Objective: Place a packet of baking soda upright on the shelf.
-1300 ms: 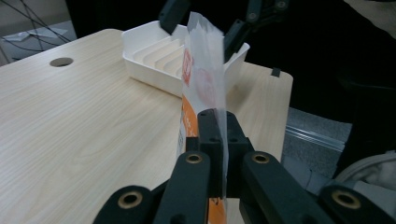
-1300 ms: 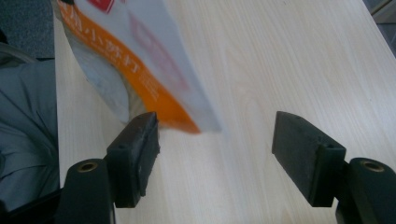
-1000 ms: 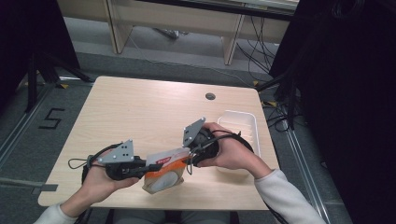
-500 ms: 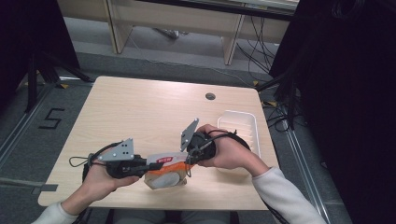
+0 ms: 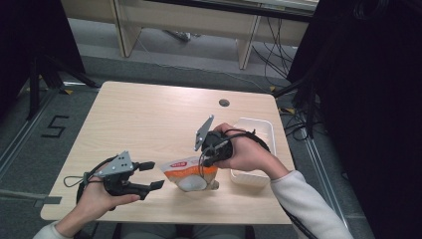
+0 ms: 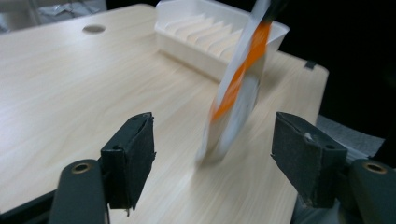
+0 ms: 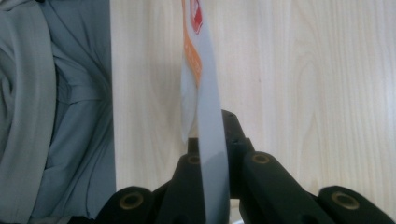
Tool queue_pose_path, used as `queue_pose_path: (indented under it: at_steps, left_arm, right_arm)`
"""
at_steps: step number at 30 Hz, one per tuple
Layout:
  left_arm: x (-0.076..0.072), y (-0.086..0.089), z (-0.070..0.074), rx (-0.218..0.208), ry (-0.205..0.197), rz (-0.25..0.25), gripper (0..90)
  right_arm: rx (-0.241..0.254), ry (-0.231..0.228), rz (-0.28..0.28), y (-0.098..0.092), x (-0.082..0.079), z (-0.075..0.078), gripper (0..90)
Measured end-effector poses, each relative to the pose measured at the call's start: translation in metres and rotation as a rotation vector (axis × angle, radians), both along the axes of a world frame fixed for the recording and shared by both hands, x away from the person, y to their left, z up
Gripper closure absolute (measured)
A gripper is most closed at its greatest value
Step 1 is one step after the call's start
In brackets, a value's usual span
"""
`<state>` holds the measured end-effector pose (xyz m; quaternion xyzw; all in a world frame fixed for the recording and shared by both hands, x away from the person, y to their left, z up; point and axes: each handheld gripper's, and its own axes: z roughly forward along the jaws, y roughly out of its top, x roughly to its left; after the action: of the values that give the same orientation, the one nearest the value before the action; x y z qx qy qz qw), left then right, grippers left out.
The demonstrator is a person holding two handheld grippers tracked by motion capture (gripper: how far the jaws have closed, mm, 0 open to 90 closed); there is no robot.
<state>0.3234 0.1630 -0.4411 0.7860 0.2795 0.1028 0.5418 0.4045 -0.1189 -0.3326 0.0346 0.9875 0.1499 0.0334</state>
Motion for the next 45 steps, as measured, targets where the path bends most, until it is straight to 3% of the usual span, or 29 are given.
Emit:
queue_pose_path:
  at_steps: [3, 4, 6, 9, 11, 13, 14, 16, 17, 20, 22, 26, 29, 30, 41, 45]
  left_arm:
    - [-0.002, 0.01, -0.01, 0.007, 0.025, 0.027, 26.8]
    - [-0.006, 0.018, -0.017, 0.007, 0.044, 0.051, 26.7]
    - [-0.012, 0.026, -0.023, 0.012, 0.058, 0.078, 26.4]
    - [-0.016, 0.032, -0.026, 0.015, 0.058, 0.098, 26.3]
    - [-0.019, 0.035, -0.029, 0.02, 0.064, 0.109, 26.0]
    - [-0.019, 0.038, -0.032, 0.018, 0.084, 0.13, 25.5]
    - [-0.019, 0.039, -0.032, 0.024, 0.084, 0.135, 25.4]
    - [-0.017, 0.04, -0.032, 0.025, 0.077, 0.132, 25.2]
    - [-0.016, 0.041, -0.033, 0.029, 0.07, 0.123, 25.2]
    - [-0.016, 0.039, -0.034, 0.021, 0.094, 0.132, 25.1]
    - [-0.015, 0.039, -0.034, 0.038, 0.078, 0.122, 25.1]
    - [-0.016, 0.039, -0.035, 0.023, 0.094, 0.138, 25.1]
    - [-0.015, 0.041, -0.034, 0.028, 0.081, 0.129, 25.1]
    - [-0.015, 0.041, -0.035, 0.029, 0.081, 0.128, 25.1]
    - [-0.013, 0.042, -0.035, 0.016, 0.077, 0.134, 24.9]
    - [-0.014, 0.042, -0.035, 0.013, 0.095, 0.147, 24.8]
  right_arm:
    - [-0.009, -0.01, 0.005, -0.003, 0.003, 0.002, 90.0]
    - [-0.012, -0.005, -0.034, -0.004, 0.003, 0.003, 90.0]
    - [-0.004, -0.009, -0.041, -0.006, 0.005, 0.006, 90.0]
    - [0.001, -0.011, -0.048, -0.007, 0.007, 0.01, 90.0]
    - [0.027, -0.022, -0.023, -0.008, 0.011, 0.014, 90.0]
    - [0.017, -0.022, -0.068, -0.009, 0.01, 0.023, 90.0]
    - [0.024, -0.028, -0.06, -0.009, 0.011, 0.025, 90.0]
    - [0.036, -0.038, -0.04, -0.009, 0.014, 0.029, 90.0]
    - [0.032, -0.037, -0.073, -0.01, 0.012, 0.033, 90.0]
    - [0.038, -0.048, -0.071, -0.012, 0.016, 0.038, 90.0]
    - [0.041, -0.049, -0.072, -0.013, 0.018, 0.04, 90.0]
    - [0.036, -0.058, -0.083, -0.015, 0.021, 0.044, 90.0]
    - [0.046, -0.065, -0.067, -0.016, 0.025, 0.047, 90.0]
    - [0.046, -0.064, -0.086, -0.017, 0.025, 0.049, 90.0]
    - [0.049, -0.078, -0.105, -0.027, 0.035, 0.056, 90.0]
    - [0.049, -0.078, -0.113, -0.029, 0.038, 0.058, 90.0]
